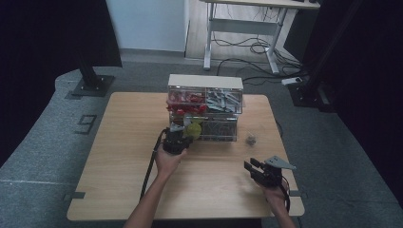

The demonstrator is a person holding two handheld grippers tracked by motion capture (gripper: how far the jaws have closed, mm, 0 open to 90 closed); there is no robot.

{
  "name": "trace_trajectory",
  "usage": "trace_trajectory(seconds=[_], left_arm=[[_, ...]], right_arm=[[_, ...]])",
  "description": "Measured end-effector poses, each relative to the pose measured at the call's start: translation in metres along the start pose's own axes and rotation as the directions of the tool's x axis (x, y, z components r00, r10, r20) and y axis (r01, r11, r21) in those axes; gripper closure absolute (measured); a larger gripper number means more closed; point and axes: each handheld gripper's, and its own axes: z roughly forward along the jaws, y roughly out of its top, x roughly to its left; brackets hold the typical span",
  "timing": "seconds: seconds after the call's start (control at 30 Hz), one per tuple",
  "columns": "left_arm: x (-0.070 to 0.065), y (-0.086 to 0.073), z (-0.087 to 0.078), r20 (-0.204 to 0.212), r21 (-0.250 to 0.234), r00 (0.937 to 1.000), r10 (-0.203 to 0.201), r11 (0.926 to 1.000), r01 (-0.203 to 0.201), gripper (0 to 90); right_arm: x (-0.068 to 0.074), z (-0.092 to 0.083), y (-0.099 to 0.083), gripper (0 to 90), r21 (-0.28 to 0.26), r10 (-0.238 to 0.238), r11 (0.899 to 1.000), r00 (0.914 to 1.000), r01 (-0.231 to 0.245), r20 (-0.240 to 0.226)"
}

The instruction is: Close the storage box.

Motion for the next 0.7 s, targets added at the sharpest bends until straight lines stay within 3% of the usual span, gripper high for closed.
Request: trace_trajectory(seconds=[0.7], left_arm=[[0.004, -0.011, 0.007, 0.001, 0.022, 0.9999, -0.015, 0.9996, 0.015, 90.0]], right_arm=[[0.0, 0.003, -0.003, 61.2, 0.015, -0.002, 1.0, 1.0, 0.002, 0.0]])
